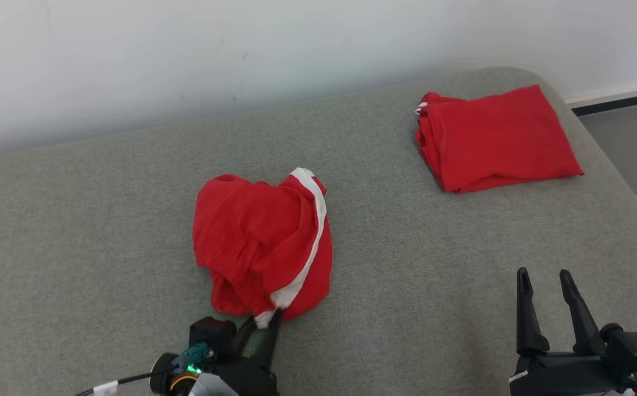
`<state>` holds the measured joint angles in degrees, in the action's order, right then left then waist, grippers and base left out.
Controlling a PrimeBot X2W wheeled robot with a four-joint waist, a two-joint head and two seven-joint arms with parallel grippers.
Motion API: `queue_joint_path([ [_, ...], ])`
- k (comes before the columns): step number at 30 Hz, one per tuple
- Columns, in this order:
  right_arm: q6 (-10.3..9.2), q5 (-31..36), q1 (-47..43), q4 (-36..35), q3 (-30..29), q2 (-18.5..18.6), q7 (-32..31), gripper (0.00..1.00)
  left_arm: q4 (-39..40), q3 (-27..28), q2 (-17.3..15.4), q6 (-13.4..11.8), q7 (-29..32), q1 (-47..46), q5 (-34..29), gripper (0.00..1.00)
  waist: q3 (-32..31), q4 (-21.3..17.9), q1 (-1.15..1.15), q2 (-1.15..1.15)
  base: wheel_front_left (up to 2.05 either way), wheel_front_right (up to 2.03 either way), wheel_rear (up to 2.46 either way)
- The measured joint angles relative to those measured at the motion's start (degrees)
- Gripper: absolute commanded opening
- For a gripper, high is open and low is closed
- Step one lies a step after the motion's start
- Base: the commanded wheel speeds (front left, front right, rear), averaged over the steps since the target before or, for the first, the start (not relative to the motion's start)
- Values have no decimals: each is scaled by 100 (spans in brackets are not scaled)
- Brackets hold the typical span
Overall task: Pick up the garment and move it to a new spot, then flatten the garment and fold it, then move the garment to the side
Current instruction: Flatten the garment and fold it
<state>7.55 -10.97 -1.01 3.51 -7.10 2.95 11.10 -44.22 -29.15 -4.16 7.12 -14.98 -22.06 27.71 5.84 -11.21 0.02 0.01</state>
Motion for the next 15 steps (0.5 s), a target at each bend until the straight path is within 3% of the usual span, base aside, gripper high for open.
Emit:
queue_joint_path([
  [8, 1, 37, -95, 20, -166, -3, -7, 100, 765, 307, -14, 26, -5, 34, 78, 0, -87, 274, -1, 0, 0, 0, 0],
  [15, 1, -94, -268, 182, -56, -3, 27, 100, 1636, 432, -734, 9, -5, 840, -48, 0, -308, 769, -2, 0, 0, 0, 0],
])
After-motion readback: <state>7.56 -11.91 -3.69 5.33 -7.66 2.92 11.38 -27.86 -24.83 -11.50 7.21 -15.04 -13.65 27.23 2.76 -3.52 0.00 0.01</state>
